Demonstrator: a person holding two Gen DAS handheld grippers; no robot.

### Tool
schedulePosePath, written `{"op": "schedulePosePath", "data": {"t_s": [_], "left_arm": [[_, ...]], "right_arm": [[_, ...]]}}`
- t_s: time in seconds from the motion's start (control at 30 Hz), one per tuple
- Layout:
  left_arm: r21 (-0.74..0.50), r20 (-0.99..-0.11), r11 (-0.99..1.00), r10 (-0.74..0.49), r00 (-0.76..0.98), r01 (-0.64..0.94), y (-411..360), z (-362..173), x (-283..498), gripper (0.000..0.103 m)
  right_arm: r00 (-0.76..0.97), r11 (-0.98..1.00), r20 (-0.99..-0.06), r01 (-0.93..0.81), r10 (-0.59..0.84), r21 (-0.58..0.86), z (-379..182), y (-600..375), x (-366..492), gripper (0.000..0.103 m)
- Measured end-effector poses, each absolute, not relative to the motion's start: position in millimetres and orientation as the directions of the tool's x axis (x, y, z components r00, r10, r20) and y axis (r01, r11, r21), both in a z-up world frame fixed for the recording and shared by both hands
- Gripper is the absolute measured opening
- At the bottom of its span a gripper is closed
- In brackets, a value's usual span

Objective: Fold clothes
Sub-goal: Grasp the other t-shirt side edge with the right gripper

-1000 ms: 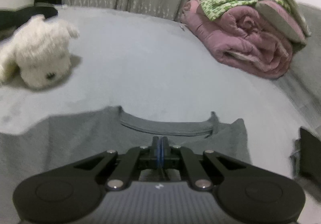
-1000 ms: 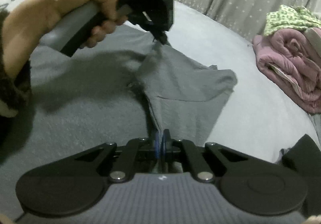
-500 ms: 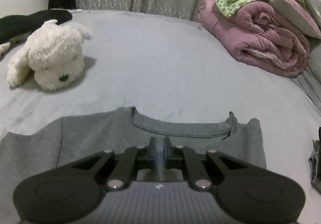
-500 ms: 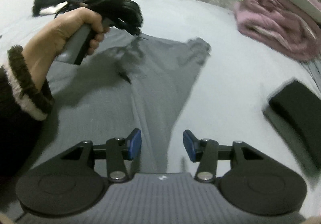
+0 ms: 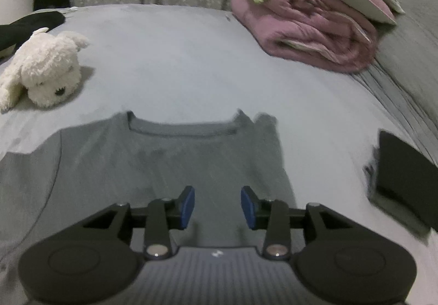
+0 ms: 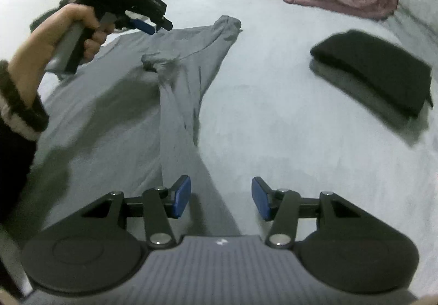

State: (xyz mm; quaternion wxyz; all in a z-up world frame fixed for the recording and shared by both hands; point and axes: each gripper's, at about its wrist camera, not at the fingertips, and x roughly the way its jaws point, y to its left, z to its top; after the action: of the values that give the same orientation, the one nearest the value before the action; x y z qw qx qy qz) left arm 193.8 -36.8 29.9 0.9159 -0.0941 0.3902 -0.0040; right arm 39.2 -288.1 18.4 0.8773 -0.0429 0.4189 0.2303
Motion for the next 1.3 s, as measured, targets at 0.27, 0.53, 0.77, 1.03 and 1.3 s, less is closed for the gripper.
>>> {"op": "schedulePosePath", "data": {"t_s": [0.27, 0.53, 0.77, 1.03, 1.3], "left_arm": [[-0.193, -0.725, 0.98, -0.169, 0.667, 0.04, -65, 24, 131, 0.038], [-0.251, -0.715, 0.957, -0.283, 0.639, 0.144, -80, -12, 57, 0.018], [-0.249, -0.646, 0.942, -0.335, 0.686, 0.226, -98, -27, 5, 0.014], [-0.284, -0.588, 0.915, -0.402, 0.702, 0.285, -113, -43, -33, 0.014], [-0.297, -0.562, 0.874, -0.485, 0.67, 0.384, -141, -52, -71, 0.002]], "right_arm": [[0.474, 0.869, -0.745, -0.402, 0.469, 0.29, 5, -326, 33, 0.053], [0.456, 0.869, -0.767, -0.42, 0.451, 0.262, -4, -324, 22, 0.05], [0.477, 0.875, -0.755, -0.404, 0.451, 0.267, -7, -333, 17, 0.047], [0.477, 0.873, -0.754, -0.409, 0.451, 0.264, -5, -335, -1, 0.006], [0.499, 0.802, -0.631, -0.434, 0.594, 0.411, 26, -351, -21, 0.007]]}}
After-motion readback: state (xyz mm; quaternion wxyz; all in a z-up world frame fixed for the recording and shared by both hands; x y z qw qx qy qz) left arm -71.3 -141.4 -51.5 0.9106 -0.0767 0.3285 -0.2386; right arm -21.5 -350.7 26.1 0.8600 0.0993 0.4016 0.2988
